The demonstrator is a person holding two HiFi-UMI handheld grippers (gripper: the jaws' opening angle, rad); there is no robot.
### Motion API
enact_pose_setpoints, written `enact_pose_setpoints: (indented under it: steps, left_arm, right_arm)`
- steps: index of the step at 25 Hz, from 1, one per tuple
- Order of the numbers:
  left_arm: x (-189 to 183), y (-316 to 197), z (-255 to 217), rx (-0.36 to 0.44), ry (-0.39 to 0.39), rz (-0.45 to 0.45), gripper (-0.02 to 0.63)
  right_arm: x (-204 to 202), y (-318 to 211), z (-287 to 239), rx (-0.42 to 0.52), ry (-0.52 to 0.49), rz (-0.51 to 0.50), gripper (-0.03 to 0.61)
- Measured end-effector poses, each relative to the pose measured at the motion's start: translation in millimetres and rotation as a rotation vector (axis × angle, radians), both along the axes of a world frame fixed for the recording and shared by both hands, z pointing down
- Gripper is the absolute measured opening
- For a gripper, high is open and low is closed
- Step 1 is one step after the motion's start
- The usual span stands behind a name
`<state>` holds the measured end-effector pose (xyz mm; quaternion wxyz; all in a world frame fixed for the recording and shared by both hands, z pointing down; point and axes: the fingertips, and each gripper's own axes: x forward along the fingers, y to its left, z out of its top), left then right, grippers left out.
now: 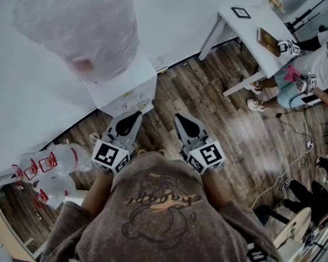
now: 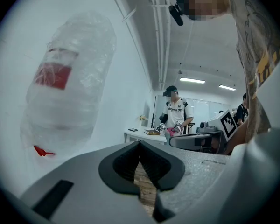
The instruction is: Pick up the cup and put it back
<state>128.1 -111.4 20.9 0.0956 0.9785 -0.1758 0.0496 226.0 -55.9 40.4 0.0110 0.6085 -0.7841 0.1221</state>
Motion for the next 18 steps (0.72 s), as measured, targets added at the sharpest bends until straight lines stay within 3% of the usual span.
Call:
enact_pose_setpoints:
  steps: [18]
  left_arm:
    - [-4.3,3.5,0.9,-0.017,0.003,-0.008,0.003]
  right_arm:
    - [-6.9,1.8,0.4,-0.003,0.010,-0.009,0.003]
